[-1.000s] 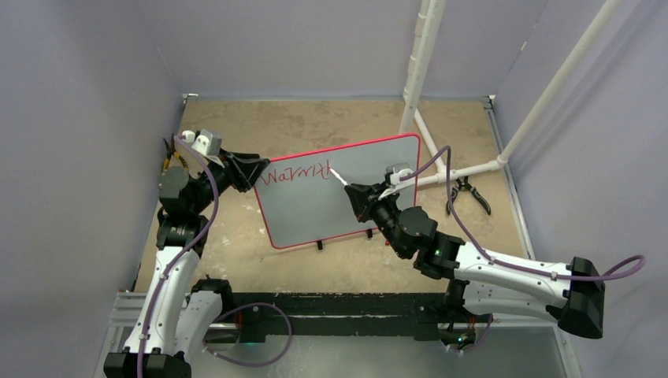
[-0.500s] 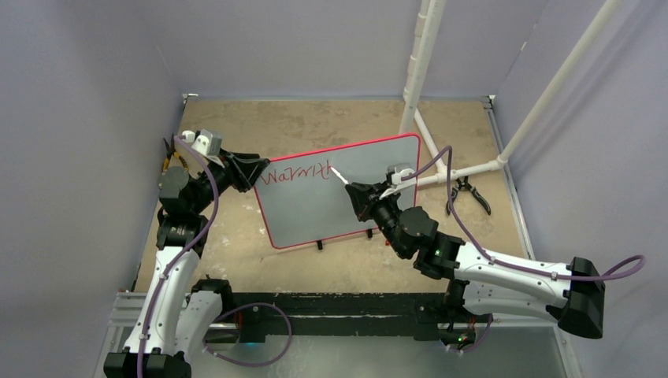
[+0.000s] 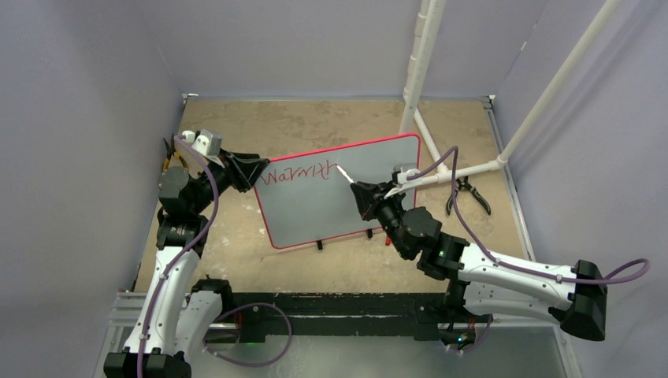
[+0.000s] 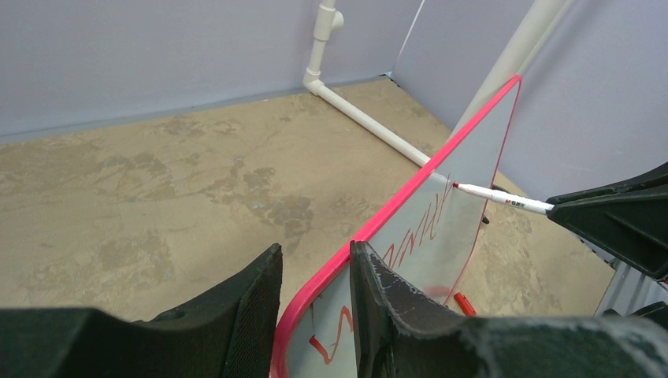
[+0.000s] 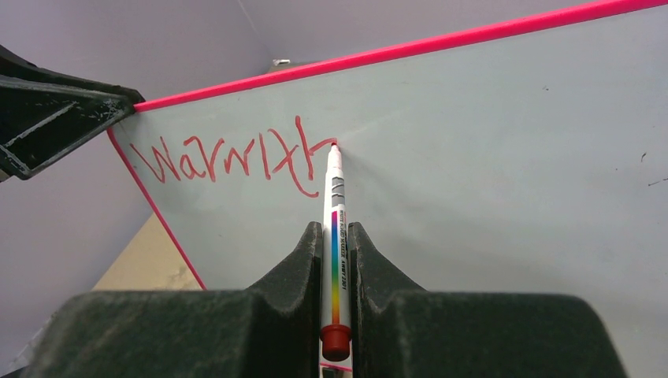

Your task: Write a sentence on the whiteboard

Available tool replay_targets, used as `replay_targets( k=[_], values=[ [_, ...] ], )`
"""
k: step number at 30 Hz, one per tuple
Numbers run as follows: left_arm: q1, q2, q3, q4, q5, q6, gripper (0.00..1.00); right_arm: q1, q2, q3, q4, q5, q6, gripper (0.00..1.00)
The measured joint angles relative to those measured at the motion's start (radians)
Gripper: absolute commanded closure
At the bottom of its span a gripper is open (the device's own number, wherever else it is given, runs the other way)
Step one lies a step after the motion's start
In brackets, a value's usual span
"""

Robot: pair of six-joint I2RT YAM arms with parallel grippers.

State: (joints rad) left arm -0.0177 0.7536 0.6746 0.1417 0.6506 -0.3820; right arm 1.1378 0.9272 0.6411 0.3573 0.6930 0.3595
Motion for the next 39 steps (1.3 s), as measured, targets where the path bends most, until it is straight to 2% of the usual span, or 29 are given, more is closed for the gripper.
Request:
replay_targets(
  k=[28, 39],
  values=[
    [0.0, 0.0, 0.0, 0.0, 0.0, 0.001, 0.65, 0.0, -0.009, -0.026, -0.04, -0.048, 0.044, 1.0],
    [0.0, -0.001, 0.0, -0.001, 0.0, 0.001, 0.65, 0.0, -0.082, -0.023, -0.113, -0.092, 0.013, 1.0]
  ],
)
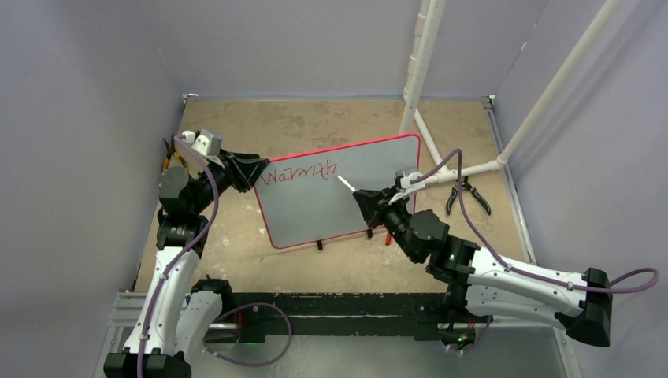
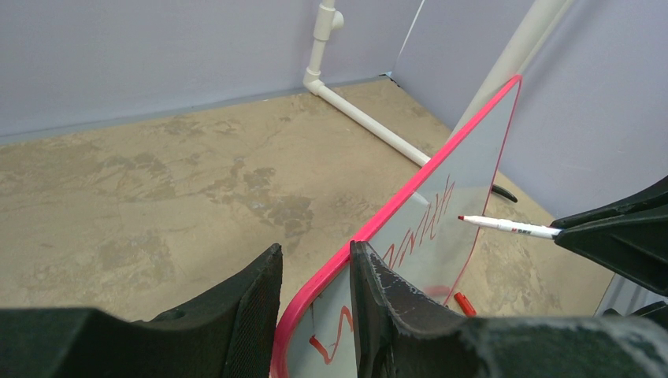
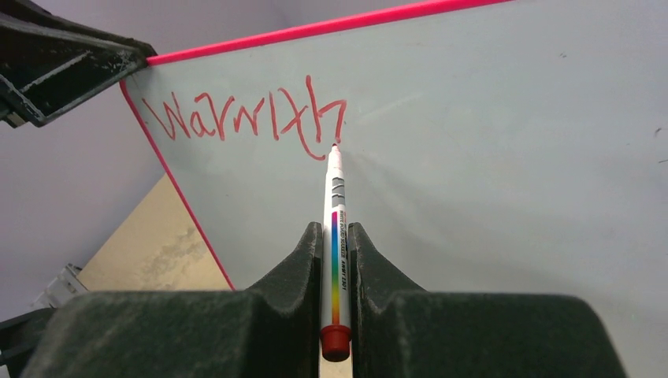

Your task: Write a sentence on the whiteboard

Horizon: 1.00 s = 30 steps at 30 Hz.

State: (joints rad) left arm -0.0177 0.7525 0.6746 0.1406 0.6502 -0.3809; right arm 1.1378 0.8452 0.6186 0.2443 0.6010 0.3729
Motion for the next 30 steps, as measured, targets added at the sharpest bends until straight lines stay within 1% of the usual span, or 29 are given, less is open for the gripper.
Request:
replay_targets(
  k=[8, 20, 30],
  values=[
    [0.0, 0.0, 0.0, 0.0, 0.0, 0.0, 0.65, -0.024, -0.027, 0.01, -0.025, 0.036, -0.028, 1.0],
    [0.0, 0.0, 0.0, -0.001, 0.0, 0.003, 0.65, -0.073, -0.027, 0.017, -0.011, 0.046, -0.079, 1.0],
    [0.0, 0.0, 0.0, 0.0, 0.0, 0.003, 0.65, -0.074, -0.026, 0.019, -0.02, 0.055, -0.059, 1.0]
  ],
)
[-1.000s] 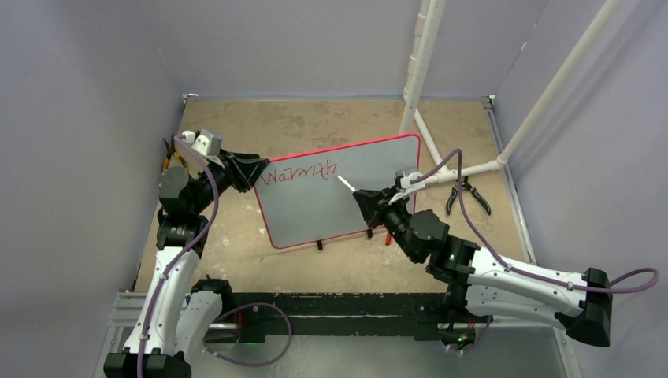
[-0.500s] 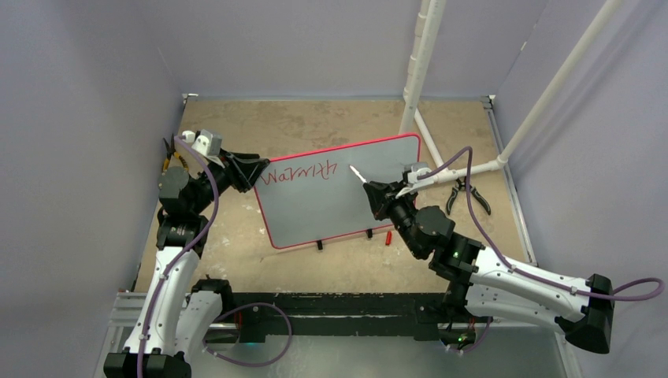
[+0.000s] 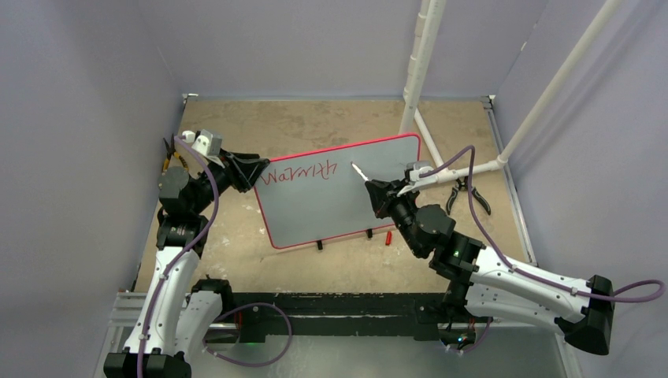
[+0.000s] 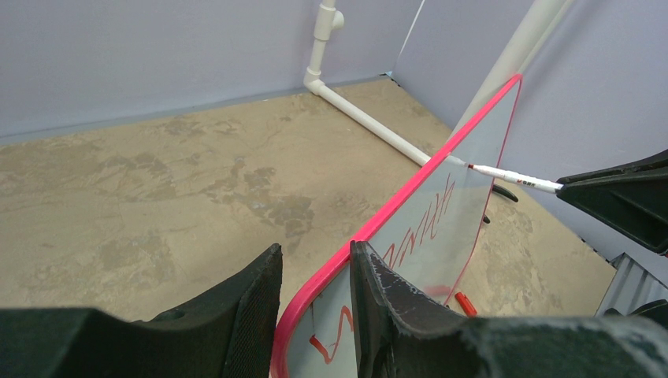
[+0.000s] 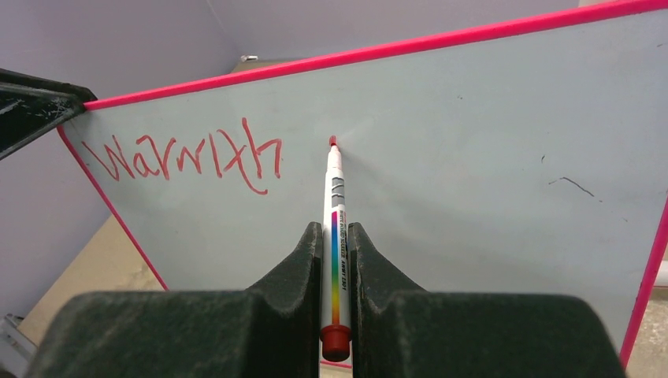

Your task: Write a sentence on the whiteboard

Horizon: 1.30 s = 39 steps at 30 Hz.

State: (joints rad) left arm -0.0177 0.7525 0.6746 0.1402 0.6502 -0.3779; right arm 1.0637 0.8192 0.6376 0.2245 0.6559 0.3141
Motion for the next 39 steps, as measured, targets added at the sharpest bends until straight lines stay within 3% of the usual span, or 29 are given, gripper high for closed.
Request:
replay_targets(
  k=[19, 26, 39],
  values=[
    [0.0, -0.003, 0.0, -0.002, 0.0, 0.0, 0.65, -0.004, -0.044, -0.002, -0.081, -0.025, 0.073, 1.0],
    [0.0, -0.003, 0.0, -0.002, 0.0, 0.0, 0.65, -0.004, -0.083, -0.003, -0.014, -0.042, 0.025, 1.0],
    [0.0, -0.003, 0.0, -0.002, 0.0, 0.0, 0.64, -0.004, 0.001, 0.001, 0.056, -0.015, -0.031, 1.0]
  ],
)
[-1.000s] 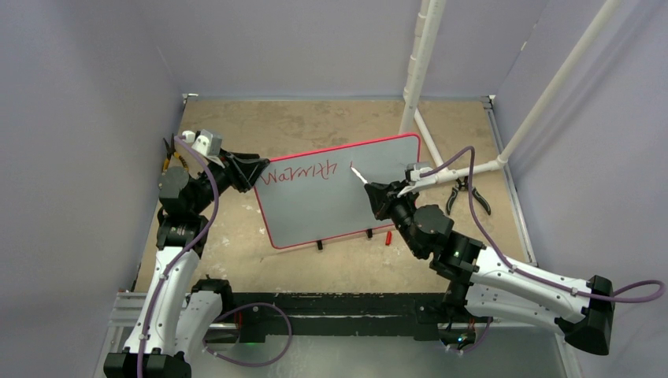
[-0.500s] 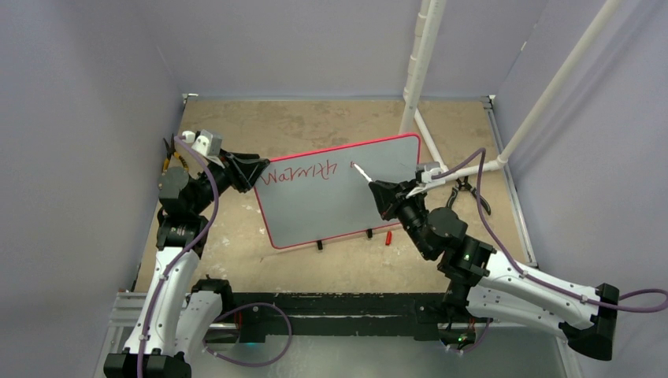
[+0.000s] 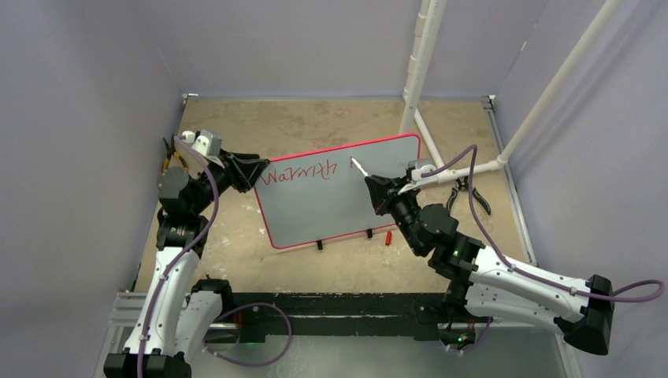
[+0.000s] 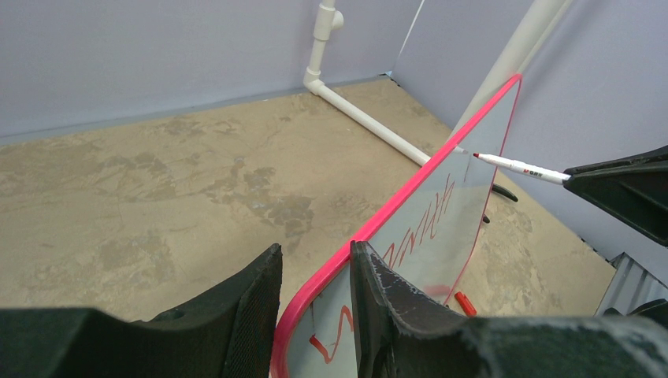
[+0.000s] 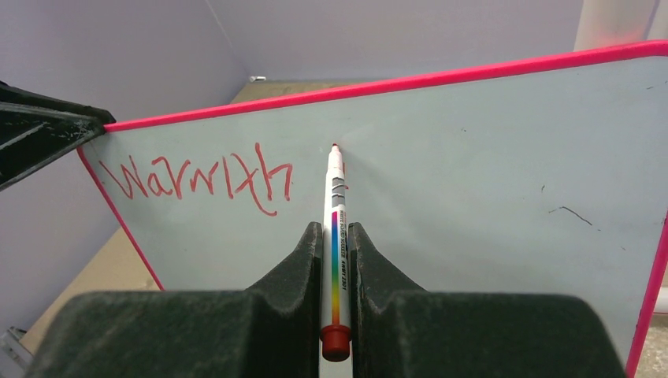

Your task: Write a sentence on the whiteboard

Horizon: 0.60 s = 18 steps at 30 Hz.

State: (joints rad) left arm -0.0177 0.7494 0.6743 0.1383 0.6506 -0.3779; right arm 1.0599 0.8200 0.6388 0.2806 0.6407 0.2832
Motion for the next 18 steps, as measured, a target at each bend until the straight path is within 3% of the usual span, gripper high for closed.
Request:
replay_targets(
  k=[18],
  values=[
    [0.0, -0.002, -0.002, -0.001, 0.0, 0.003, 0.65, 0.0, -0.021, 0.003, 0.019, 0.025, -0.012, 1.0]
  ],
)
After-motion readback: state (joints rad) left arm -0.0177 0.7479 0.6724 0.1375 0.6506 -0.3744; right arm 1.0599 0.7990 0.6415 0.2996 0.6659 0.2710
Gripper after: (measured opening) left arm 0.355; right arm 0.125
